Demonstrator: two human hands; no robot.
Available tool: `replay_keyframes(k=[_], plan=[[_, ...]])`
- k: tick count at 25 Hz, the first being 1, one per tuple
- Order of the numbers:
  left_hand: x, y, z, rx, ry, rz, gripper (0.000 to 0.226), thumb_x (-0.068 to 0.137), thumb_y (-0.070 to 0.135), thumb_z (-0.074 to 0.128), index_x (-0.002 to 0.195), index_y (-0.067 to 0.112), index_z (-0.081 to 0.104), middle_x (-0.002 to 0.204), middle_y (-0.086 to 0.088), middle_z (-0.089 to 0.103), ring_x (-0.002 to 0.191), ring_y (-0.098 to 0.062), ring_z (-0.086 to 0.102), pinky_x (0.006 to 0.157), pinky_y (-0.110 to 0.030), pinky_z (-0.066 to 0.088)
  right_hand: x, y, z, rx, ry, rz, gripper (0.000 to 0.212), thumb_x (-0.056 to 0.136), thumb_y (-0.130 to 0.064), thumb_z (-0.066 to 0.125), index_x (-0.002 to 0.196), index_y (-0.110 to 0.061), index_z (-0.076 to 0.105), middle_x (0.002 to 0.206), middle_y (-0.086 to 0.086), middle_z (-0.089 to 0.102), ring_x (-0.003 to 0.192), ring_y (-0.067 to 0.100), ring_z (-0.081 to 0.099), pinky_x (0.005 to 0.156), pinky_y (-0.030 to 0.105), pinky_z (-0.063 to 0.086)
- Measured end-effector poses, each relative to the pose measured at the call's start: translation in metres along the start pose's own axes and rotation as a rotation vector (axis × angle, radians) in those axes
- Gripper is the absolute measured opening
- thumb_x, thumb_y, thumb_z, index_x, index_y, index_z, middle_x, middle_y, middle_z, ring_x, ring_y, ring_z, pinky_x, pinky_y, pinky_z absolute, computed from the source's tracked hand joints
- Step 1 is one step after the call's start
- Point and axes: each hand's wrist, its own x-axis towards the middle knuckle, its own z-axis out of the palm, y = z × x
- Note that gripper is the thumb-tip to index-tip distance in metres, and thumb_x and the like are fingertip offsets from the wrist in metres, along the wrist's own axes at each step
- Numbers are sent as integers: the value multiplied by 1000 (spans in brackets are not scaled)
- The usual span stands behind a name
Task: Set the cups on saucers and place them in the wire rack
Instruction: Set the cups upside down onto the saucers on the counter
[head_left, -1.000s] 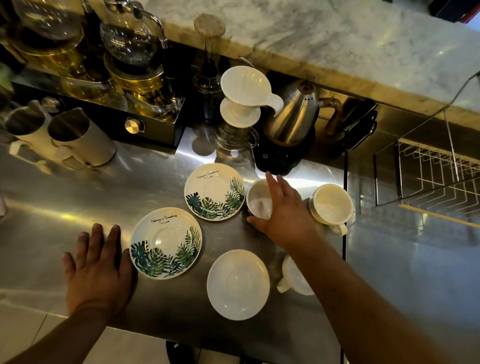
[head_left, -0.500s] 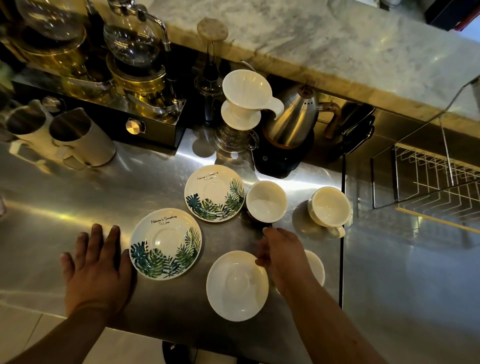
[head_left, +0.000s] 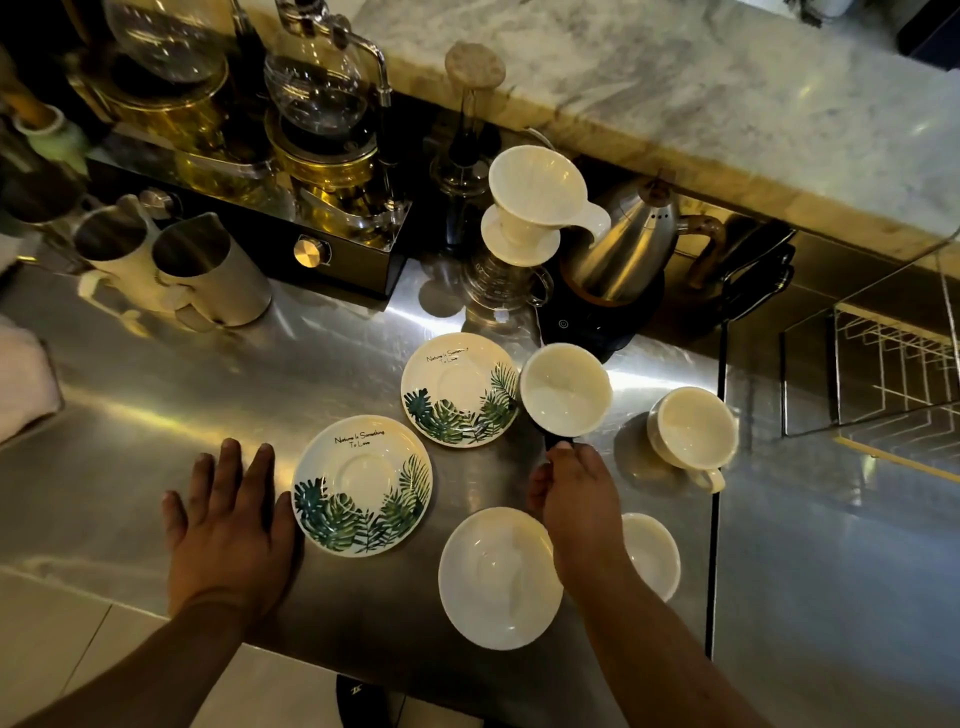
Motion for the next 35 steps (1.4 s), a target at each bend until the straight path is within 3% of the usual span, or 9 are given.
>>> replay_keyframes(k=[3, 6, 8, 14, 19, 23, 27, 29, 35], plan=[[0, -2, 1, -9, 4, 4, 67, 97, 61, 17, 159, 34, 22, 171, -2, 14, 158, -25, 2, 122, -43, -14, -8, -10, 20, -26, -53, -71, 29, 105, -31, 46, 86, -18, 64, 74, 9, 64, 68, 19, 58, 67, 38, 51], [1, -1, 2, -11, 6, -2, 67, 97, 61, 18, 159, 34, 22, 171, -3, 14, 158, -26, 4, 123, -47, -8, -5, -14, 40, -33, -106, -98, 28, 106, -30, 46, 88, -19, 65, 67, -2, 65, 57, 4, 60, 53, 20, 51], [1, -1, 3, -16, 9, -6, 67, 97, 61, 19, 159, 34, 23, 170, -4, 16, 157, -28, 6, 124, -50, -4, -1, -14, 50, -57, -128, -99, 27, 106, -30, 46, 90, -19, 64, 64, -5, 64, 51, -1, 59, 49, 15, 48], [0, -1, 2, -15, 2, -4, 68, 97, 61, 17, 159, 33, 22, 171, -4, 14, 158, -28, 5, 125, -54, -1, 6, -6, 72, -71, -155, -73, 25, 106, -31, 46, 91, -21, 64, 73, -1, 66, 65, 10, 61, 65, 29, 52], [1, 0, 1, -27, -6, -12, 70, 97, 61, 15, 160, 32, 21, 171, -4, 12, 158, -26, 2, 125, -55, -1, 11, 2, 77, -128, -140, -80, 27, 105, -33, 46, 92, -20, 65, 71, -1, 66, 64, 9, 62, 61, 25, 49], [1, -1, 3, -21, 0, -8, 69, 98, 60, 15, 160, 32, 21, 171, -4, 13, 158, -27, 4, 125, -56, 1, 13, 0, 79, -142, -138, -85, 26, 105, -34, 46, 93, -20, 65, 75, 2, 68, 67, 12, 63, 64, 29, 52], [1, -2, 5, -20, 5, -11, 67, 98, 60, 18, 159, 33, 23, 170, -4, 16, 157, -28, 6, 125, -55, 0, 15, 1, 81, -179, -149, -93, 29, 105, -34, 45, 109, -15, 66, 105, 15, 72, 98, 31, 68, 93, 50, 56], [1, -3, 6, -17, 7, -12, 67, 98, 59, 20, 159, 33, 23, 170, -4, 16, 157, -28, 7, 125, -55, 1, 15, 2, 82, -180, -144, -88, 29, 105, -34, 45, 110, -13, 65, 109, 17, 71, 103, 33, 67, 97, 53, 54], [1, -2, 5, -20, 8, -11, 67, 97, 59, 21, 159, 33, 23, 170, -4, 17, 157, -28, 6, 125, -55, 1, 15, 8, 82, -200, -149, -85, 29, 106, -34, 45, 110, -13, 65, 108, 15, 72, 100, 30, 68, 96, 51, 55]])
